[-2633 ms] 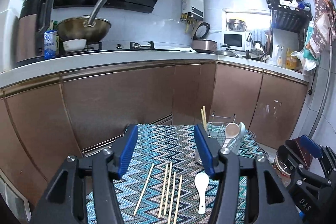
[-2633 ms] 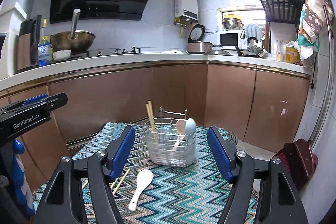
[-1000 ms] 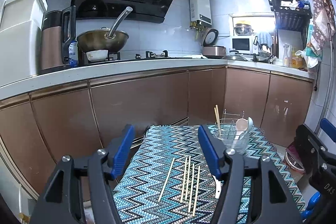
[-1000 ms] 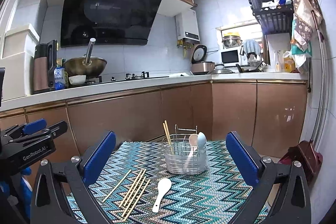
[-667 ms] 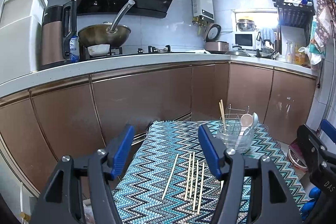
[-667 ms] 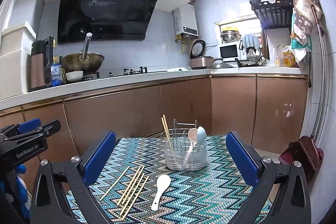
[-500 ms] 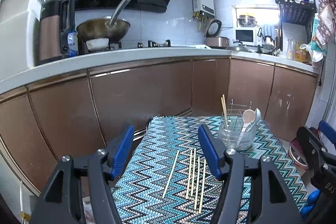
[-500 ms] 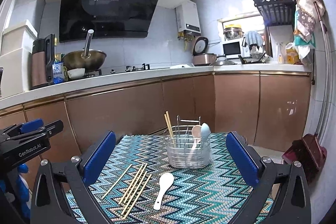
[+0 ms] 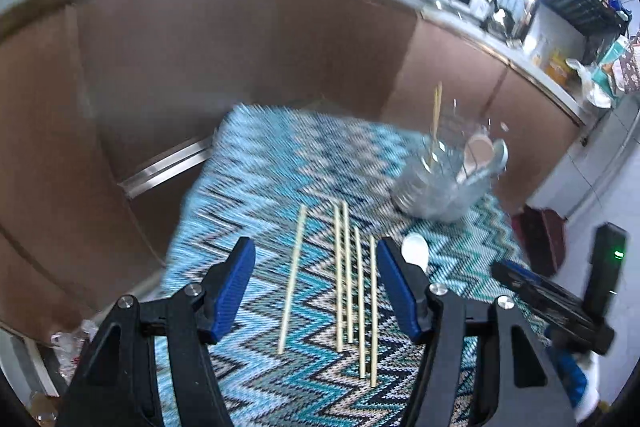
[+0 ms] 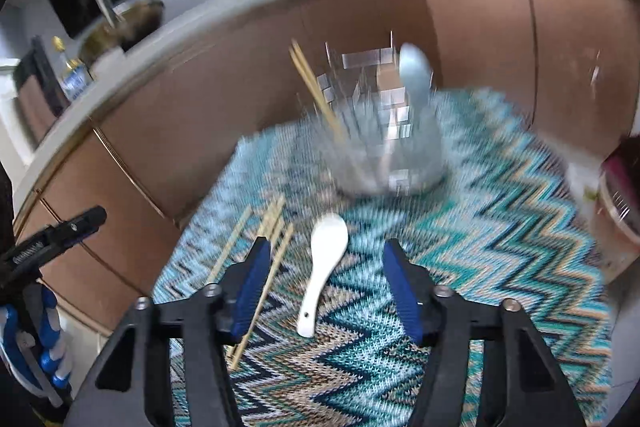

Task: Organize utensils
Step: 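Grasp the white spoon with the right gripper while the left gripper grasps a wooden chopstick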

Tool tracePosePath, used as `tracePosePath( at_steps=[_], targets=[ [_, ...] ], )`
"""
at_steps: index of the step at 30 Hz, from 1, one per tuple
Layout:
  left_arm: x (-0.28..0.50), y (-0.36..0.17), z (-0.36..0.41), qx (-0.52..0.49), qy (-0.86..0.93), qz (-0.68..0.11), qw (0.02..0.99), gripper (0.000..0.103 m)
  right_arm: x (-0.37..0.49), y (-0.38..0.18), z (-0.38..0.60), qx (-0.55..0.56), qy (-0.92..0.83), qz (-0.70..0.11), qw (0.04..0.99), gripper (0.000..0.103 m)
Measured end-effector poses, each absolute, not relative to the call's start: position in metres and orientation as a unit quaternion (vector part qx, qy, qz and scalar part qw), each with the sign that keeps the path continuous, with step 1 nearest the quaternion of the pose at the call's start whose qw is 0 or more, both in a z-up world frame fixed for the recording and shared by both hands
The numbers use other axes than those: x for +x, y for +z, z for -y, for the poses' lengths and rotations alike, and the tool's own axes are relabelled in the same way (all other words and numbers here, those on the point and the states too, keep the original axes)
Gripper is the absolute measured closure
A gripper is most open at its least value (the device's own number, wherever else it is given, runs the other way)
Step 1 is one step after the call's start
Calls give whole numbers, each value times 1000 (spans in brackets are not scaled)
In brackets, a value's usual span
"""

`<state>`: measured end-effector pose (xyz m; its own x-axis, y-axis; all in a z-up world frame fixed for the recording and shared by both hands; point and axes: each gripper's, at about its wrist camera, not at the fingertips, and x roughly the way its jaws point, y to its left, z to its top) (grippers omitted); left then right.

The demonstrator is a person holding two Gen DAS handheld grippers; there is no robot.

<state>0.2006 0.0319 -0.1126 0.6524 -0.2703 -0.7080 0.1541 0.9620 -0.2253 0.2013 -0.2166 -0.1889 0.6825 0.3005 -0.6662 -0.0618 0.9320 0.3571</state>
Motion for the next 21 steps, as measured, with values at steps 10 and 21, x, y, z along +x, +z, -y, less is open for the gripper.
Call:
tracePosePath(
  at_steps=[10,21],
  targets=[
    [313,-183,5,-73,-169,-534,825,64,276,-244,209,153,143,-449,869,62],
    [371,-227,34,-35,-171,-600,781,82,306,-264,211,154,175,-464,855,73]
  ],
)
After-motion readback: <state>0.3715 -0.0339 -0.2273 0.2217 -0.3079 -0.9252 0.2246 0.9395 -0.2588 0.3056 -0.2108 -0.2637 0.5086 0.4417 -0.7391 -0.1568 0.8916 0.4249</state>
